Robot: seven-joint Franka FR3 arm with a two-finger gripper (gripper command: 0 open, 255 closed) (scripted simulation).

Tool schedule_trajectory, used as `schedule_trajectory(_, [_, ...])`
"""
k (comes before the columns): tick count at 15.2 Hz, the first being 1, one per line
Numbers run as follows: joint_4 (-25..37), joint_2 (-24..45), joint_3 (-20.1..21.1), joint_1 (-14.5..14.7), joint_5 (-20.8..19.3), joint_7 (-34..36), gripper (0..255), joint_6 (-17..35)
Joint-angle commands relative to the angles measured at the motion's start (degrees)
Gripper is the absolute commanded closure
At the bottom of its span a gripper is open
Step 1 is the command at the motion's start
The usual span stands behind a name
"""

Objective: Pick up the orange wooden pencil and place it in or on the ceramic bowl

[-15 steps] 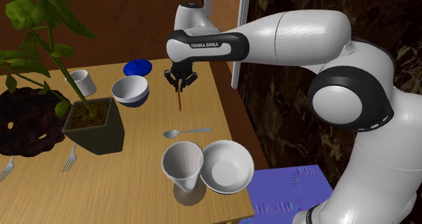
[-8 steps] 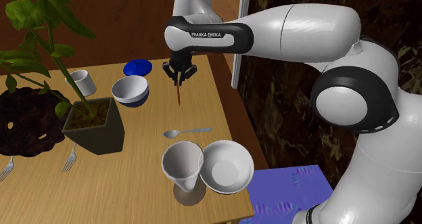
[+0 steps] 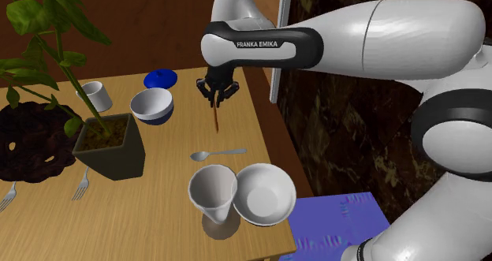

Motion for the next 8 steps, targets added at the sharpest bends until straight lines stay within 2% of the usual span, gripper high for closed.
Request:
schedule_trajectory(1, [-5.8,-4.8,0.2,-0.4,2.0,-0.9,255,1.1])
schedule_trajectory(8, [-22.4,-21.5,-0.2,0.7,8.3,-3.3,255,1.6])
